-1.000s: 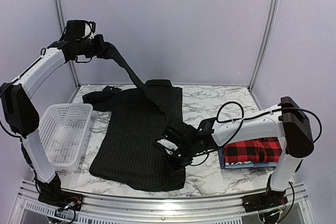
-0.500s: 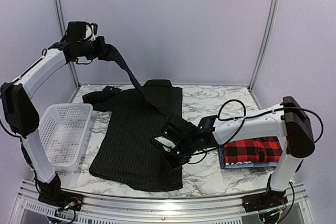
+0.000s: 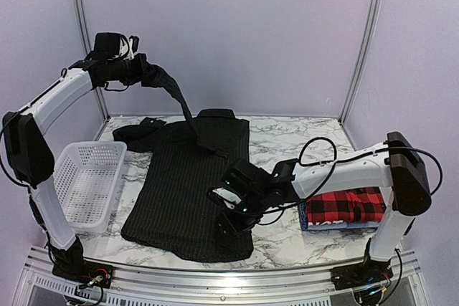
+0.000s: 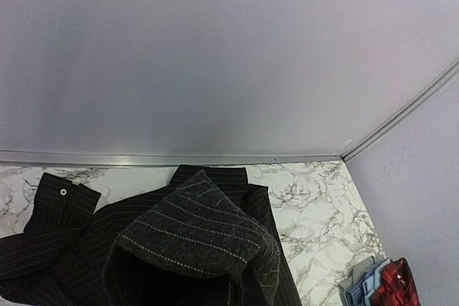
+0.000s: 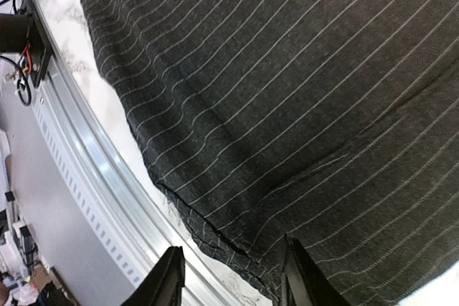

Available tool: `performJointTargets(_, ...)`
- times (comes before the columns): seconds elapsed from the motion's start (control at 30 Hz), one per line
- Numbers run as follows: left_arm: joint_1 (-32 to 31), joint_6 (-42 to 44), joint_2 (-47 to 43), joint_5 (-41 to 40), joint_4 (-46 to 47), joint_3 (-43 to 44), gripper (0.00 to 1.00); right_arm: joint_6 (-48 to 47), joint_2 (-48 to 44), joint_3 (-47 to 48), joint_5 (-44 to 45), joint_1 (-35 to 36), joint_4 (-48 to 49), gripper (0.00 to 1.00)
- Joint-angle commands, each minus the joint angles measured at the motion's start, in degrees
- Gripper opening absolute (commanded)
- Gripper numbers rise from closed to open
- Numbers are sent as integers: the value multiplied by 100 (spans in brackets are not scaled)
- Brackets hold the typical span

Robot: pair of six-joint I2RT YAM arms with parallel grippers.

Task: Fold and stack the long sleeve shirts
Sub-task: Fold the flattened shirt at the center of the board, then place the sleeve of the 1/3-folded shirt.

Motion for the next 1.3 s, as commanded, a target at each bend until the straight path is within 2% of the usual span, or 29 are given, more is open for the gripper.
performJointTargets(0.0,-51,104,1,334,215,-133,0,-250,-453,334,519,-154,-350,43)
performJointTargets(0.2,-156,330,-177,844,215,-475,0,-392,-919,131,1038,-941,-315,44)
performJointTargets(0.33,-302,431,-368,926,216,-796,0,-345,-964,-91,1112,-1072,-194,41)
performJointTargets(0.47,-335,416,-480,935,213,-1011,0,-195,-1183,-699,942,-942,-30,41)
performJointTargets(0.77,-377,427,-500,935,215,-1137,0,405,-1710,-1632,829,-105,45,45)
performJointTargets(0.97,-385,418,-441,970,211,-1050,0,733,-1599,-1862,713,117,436,44)
performJointTargets(1.1,-384,439,-445,998,215,-1030,0,818,-1488,-1894,665,125,569,35)
performJointTargets(1.27,-394,450,-452,1030,211,-1039,0,887,-1439,-1984,524,164,672,11)
